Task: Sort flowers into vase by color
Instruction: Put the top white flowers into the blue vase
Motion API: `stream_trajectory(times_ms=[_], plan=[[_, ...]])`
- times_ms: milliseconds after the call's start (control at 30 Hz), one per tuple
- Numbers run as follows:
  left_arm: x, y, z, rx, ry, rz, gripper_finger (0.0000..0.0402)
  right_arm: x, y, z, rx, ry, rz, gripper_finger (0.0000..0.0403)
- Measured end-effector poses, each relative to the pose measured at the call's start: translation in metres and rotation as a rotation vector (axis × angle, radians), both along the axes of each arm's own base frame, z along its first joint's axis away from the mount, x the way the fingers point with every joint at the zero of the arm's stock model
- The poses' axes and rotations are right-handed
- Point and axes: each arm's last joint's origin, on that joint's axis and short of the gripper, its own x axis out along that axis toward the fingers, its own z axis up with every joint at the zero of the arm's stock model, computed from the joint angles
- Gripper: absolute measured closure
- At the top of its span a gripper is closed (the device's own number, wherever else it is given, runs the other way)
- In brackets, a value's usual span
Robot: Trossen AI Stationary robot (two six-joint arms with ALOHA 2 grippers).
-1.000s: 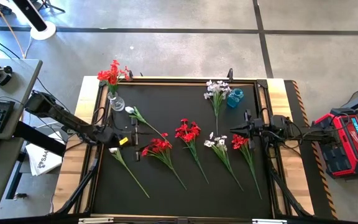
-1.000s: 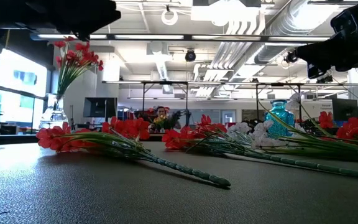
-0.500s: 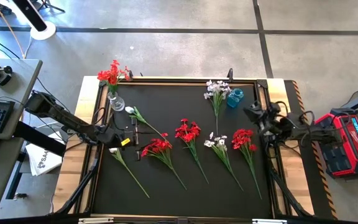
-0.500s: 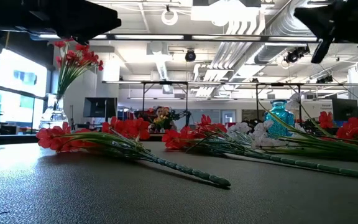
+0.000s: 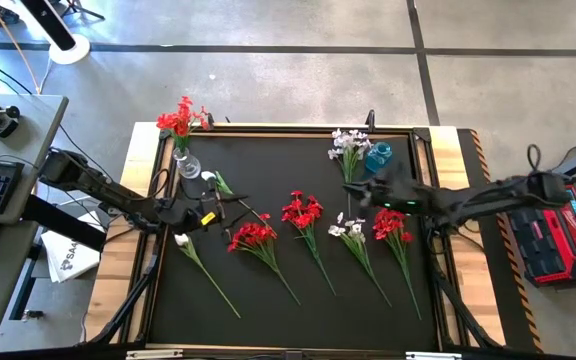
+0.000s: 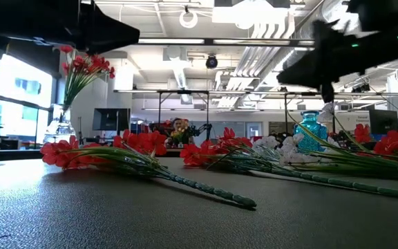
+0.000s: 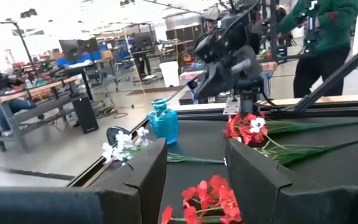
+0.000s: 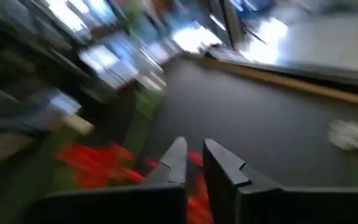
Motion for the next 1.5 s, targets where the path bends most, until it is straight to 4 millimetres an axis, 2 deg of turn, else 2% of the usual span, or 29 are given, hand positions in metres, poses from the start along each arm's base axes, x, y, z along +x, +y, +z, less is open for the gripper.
stream_trajectory(times_ms=[167, 267, 467, 600, 833, 967, 1100, 1400, 1500], plan=[[0.001, 0.002, -0.002, -0.034, 0.009, 0.007, 0.0251, 0.036, -0.016, 0.012, 0.117, 0.425, -0.148, 0.0311], [0.001, 0.003, -0.004, -0.053, 0.022, 0.008, 0.0251, 0.053, -0.028, 0.013, 0.191, 0.639, -0.224, 0.0263], [0.0, 0.002, -0.011, -0.131, 0.054, 0.007, 0.0251, 0.088, -0.051, -0.002, 0.284, 0.826, -0.311, 0.018], [0.0, 0.002, -0.014, -0.158, 0.076, 0.01, 0.0251, 0.097, -0.065, -0.018, 0.387, 0.961, -0.355, 0.0163], [0.0, 0.002, -0.015, -0.167, 0.079, 0.01, 0.0251, 0.098, -0.082, -0.044, 0.451, 1.069, -0.399, 0.0186], [0.0, 0.002, -0.015, -0.174, 0.077, 0.011, 0.0251, 0.101, -0.086, -0.048, 0.444, 1.065, -0.383, 0.0211], [0.0, 0.002, -0.015, -0.174, 0.076, 0.011, 0.0251, 0.103, -0.086, -0.048, 0.437, 1.043, -0.369, 0.0254], [0.0, 0.002, -0.015, -0.188, 0.071, 0.011, 0.0251, 0.104, -0.089, -0.049, 0.418, 1.042, -0.363, 0.0383], [0.0, 0.002, -0.015, -0.199, 0.068, 0.01, 0.0251, 0.105, -0.085, -0.049, 0.396, 1.058, -0.336, 0.0397]])
